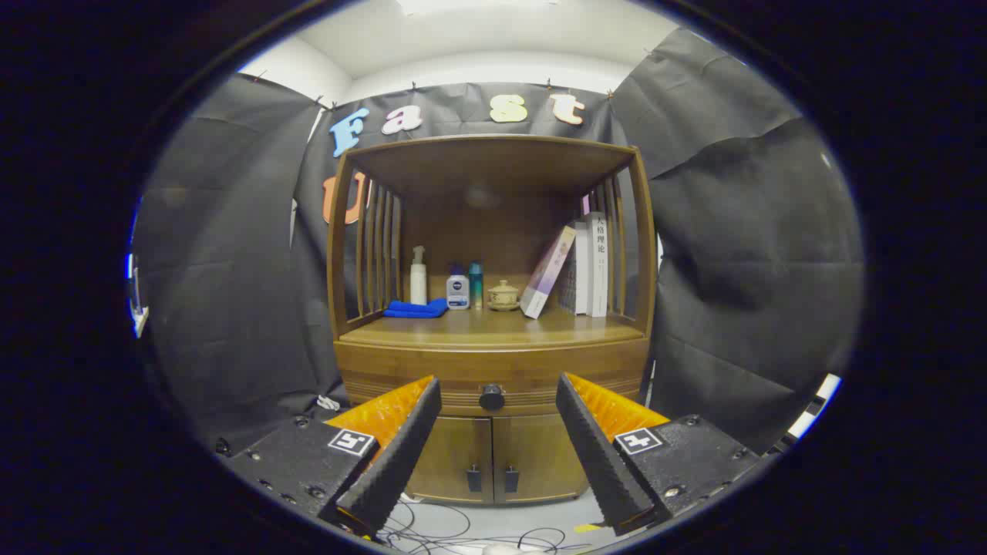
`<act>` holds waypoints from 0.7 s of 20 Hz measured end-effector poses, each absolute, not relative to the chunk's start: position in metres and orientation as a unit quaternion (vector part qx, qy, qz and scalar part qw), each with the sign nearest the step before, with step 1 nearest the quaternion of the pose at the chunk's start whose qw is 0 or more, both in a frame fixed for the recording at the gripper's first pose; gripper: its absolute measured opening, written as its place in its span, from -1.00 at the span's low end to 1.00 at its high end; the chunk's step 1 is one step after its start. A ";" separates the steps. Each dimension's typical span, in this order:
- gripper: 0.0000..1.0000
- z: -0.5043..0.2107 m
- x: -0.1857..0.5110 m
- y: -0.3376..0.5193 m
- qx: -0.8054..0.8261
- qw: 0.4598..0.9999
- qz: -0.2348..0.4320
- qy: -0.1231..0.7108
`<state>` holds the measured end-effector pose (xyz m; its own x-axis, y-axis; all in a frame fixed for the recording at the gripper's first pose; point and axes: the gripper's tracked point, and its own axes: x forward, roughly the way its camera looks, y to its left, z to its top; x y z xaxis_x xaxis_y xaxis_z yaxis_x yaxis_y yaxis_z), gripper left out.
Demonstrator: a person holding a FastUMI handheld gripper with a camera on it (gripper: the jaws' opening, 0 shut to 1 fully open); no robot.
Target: Pull open the drawer, take out the items inside it, and place them on the countertop above the cabinet.
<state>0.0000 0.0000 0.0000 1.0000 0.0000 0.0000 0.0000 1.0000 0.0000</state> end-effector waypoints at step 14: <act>0.97 0.004 0.001 -0.005 -0.009 1.000 -0.014 0.001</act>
<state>0.0014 -0.0053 0.0041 0.9996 -0.0276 -0.0024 0.0275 0.9995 -0.0171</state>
